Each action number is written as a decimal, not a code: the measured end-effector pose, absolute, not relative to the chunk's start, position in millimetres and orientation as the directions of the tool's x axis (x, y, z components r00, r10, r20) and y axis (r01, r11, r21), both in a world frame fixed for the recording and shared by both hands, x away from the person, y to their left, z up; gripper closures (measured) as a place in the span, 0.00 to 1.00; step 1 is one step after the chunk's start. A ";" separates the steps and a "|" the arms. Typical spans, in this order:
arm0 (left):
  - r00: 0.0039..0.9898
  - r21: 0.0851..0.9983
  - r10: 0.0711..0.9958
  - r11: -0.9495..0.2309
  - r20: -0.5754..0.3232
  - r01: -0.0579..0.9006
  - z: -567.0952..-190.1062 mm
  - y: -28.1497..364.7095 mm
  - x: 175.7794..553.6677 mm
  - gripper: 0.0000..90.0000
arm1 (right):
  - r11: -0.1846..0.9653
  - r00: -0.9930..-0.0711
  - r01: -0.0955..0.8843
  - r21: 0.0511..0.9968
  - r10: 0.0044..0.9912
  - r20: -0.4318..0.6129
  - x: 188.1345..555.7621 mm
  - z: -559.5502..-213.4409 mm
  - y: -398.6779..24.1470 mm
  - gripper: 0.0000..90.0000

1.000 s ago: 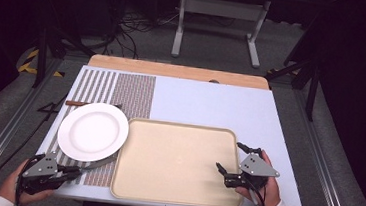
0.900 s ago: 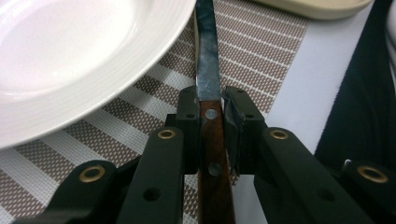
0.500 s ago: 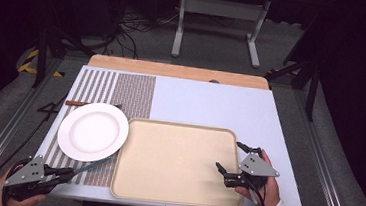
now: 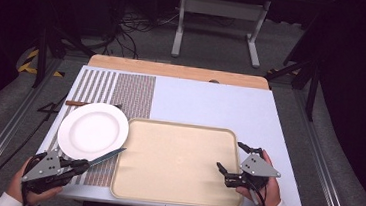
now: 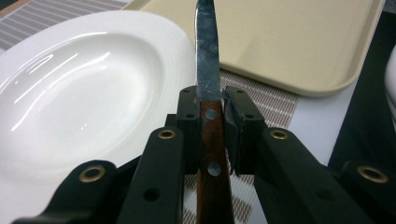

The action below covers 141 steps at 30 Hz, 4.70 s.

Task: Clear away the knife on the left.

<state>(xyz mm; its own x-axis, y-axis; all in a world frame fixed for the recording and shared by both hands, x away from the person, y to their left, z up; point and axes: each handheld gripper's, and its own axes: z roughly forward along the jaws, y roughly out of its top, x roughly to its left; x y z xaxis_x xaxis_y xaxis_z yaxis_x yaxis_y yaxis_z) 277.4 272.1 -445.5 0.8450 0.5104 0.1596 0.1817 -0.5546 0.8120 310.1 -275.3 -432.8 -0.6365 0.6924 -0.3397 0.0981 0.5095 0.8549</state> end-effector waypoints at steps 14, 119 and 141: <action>0.829 0.812 0.529 -0.556 0.182 0.176 -436.0 218.8 299.4 0.86 | 0.503 -0.632 0.095 0.859 0.697 -0.339 310.0 -431.7 -276.3 0.10; 0.961 0.562 0.208 -0.824 0.182 0.072 -450.7 101.4 341.2 0.98 | 0.503 -0.633 0.118 0.856 0.702 -0.325 312.3 -436.5 -281.0 0.10; 0.950 0.564 0.260 -0.817 0.171 0.122 -451.2 128.1 336.2 0.98 | 0.501 -0.613 0.116 0.858 0.716 -0.335 312.3 -435.9 -281.5 0.11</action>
<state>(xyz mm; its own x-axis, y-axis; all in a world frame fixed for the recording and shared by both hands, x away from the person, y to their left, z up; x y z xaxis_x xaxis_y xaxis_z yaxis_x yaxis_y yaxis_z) 336.2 128.1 -451.2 0.9503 0.2601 0.1711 0.1219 -0.8165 0.5643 312.3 -281.5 -435.9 -0.6127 0.7158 -0.3350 0.1164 0.5011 0.8575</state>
